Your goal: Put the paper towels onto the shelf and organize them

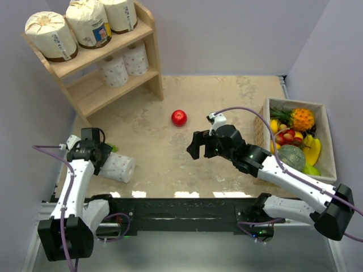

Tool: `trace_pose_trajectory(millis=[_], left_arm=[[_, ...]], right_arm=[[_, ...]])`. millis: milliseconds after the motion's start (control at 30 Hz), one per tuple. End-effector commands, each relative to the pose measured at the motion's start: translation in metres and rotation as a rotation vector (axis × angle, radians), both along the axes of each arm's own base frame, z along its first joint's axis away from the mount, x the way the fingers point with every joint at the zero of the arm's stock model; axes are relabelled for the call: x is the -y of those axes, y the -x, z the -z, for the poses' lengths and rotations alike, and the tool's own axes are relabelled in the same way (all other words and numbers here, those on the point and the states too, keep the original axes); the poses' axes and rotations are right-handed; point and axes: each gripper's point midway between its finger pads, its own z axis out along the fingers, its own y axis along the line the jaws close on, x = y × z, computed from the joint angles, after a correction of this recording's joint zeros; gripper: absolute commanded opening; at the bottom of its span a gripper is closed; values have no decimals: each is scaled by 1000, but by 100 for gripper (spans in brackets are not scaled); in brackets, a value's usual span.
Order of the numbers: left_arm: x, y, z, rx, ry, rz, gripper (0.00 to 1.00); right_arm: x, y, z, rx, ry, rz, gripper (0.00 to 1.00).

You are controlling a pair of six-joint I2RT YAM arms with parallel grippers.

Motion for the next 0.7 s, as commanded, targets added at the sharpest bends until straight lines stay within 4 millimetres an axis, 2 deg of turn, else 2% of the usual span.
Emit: trace_pose_trajectory(millis=[0,133,233,367,533,567,633,667], left_arm=[[41,0,3,35,121,73,78],[69,-1,2,46,164,157,76],[77,0,-1,46,172,160,76],[73,-7,-13,90,137,151,77],[66,-25,-37,166,80,166,84],[63,-26,-40,172,66,158,86],[60,-28,-44,168,44,158,89],[58,-31,-47,177,25,167,89]], right_arm=[[-27,-6,-19,6,-122,-28,98],[-58,1,-12,-51,-252,-98,98],[-80,4,-13,-106,-396,-103,98],[-112,18,-16,-193,-549,-58,97],[-139,38,-25,-228,-710,-13,96],[-147,46,-18,-255,-706,-12,96],[-156,46,-18,-258,-741,9,96],[-163,49,-7,-276,-726,9,96]])
